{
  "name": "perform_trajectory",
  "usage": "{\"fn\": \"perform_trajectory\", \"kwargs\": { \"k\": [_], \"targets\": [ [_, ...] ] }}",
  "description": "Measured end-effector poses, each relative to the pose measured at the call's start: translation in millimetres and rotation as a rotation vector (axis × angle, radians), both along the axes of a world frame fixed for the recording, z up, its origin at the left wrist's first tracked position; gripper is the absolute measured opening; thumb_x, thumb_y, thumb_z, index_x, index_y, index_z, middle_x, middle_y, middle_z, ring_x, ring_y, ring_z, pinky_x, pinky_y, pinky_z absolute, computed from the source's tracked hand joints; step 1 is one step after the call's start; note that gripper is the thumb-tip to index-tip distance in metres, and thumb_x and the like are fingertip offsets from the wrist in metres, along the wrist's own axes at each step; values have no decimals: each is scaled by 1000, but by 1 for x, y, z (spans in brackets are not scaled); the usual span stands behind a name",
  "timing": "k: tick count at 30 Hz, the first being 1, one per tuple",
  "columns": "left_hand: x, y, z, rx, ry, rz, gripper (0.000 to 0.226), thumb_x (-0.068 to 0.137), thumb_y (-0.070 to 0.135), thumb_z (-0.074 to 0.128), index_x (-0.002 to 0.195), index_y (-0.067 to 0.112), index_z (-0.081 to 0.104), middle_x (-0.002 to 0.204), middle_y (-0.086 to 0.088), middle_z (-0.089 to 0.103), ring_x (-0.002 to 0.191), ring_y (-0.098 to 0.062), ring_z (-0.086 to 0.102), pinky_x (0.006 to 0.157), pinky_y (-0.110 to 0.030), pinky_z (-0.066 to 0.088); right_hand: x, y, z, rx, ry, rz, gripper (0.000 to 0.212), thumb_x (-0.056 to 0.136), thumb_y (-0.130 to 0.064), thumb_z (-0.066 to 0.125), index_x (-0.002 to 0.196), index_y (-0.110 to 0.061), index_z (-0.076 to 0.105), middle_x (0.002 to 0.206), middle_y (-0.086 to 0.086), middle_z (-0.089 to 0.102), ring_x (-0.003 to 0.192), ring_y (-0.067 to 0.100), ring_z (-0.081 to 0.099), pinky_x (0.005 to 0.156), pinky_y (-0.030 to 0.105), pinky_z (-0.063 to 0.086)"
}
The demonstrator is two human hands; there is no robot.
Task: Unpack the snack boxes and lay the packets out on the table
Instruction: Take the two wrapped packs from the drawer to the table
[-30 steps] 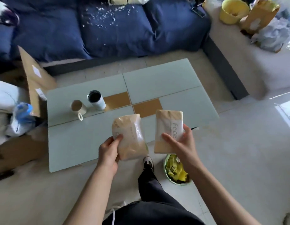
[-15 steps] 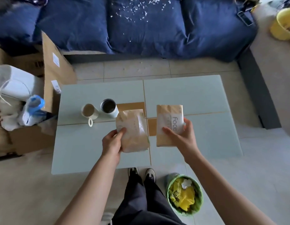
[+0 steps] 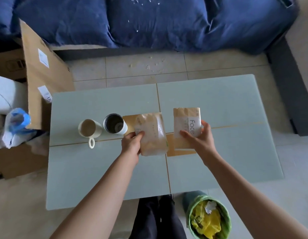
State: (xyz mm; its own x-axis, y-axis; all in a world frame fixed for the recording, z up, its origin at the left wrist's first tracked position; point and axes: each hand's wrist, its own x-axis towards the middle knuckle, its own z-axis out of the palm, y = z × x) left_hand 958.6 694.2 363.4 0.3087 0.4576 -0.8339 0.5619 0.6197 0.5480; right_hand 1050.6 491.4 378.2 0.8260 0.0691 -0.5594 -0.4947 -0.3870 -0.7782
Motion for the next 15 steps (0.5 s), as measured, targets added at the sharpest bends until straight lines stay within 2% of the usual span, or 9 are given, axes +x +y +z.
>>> {"fn": "perform_trajectory", "kwargs": {
  "k": [4,6,10,12,15],
  "targets": [
    [22,4,-48,-12,44,12,5,90,15,66,85,16,64,91,-7,69,81,-25,65,79,-38,55,24,8,-46,-56,16,40,91,54,-43,87,131,-23,42,113,5,64,97,20,67,78,45,61],
    [34,4,-73,-9,60,12,4,90,15,65,86,14,64,93,-9,69,82,-28,65,79,-39,55,35,11,-71,-87,13,61,90,51,-48,85,128,-24,44,111,3,63,99,21,67,79,46,60],
    [56,2,-123,42,83,-4,6,88,17,66,82,15,64,97,-14,71,89,-34,68,80,-47,56,57,18,-120,-161,-7,128,85,51,-50,82,123,-26,44,111,1,61,101,22,63,82,48,58],
    [66,2,-143,60,96,2,10,88,18,66,79,18,63,93,-13,70,90,-34,68,84,-51,56,67,21,-141,-201,-28,149,81,58,-45,84,124,-25,43,112,1,61,103,23,62,84,48,56],
    [80,5,-168,65,83,-1,6,90,17,65,85,16,62,92,-10,68,88,-31,66,84,-47,56,80,27,-169,-211,-49,154,78,64,-38,86,127,-23,42,113,3,60,103,24,61,85,48,56]
  ]
}}
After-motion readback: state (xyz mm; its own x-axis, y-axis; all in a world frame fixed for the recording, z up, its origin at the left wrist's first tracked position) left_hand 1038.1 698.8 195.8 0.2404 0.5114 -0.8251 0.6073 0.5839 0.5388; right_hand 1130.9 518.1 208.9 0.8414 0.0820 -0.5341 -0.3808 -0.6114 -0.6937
